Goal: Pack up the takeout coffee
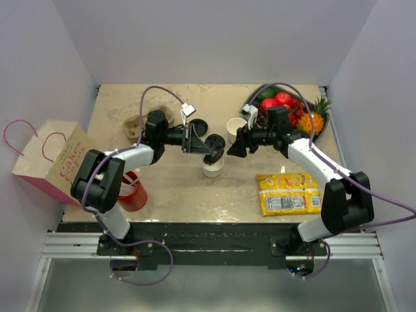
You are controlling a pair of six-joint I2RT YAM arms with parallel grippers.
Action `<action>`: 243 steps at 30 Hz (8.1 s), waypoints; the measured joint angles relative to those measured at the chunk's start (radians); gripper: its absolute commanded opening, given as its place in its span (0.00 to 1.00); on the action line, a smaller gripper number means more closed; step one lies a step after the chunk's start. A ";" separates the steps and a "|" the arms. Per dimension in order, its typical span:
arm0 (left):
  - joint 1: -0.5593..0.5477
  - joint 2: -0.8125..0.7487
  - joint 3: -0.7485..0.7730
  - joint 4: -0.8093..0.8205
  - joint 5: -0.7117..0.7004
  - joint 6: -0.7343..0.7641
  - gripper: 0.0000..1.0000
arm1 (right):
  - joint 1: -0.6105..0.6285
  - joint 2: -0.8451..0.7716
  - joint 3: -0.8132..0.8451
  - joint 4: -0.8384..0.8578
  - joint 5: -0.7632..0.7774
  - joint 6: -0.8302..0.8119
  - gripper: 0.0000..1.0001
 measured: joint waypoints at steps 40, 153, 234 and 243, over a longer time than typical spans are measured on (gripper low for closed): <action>0.044 0.076 -0.021 -0.077 -0.028 0.016 0.28 | 0.072 0.067 0.005 0.063 0.139 0.092 0.64; 0.059 0.160 0.085 -0.441 -0.048 0.375 0.43 | 0.083 0.133 -0.089 0.174 -0.043 0.095 0.60; 0.046 0.231 0.102 -0.401 -0.003 0.333 0.51 | -0.018 0.358 -0.232 0.721 -0.294 0.776 0.71; 0.046 0.229 0.100 -0.374 -0.004 0.326 0.51 | -0.019 0.359 -0.254 0.772 -0.289 0.805 0.67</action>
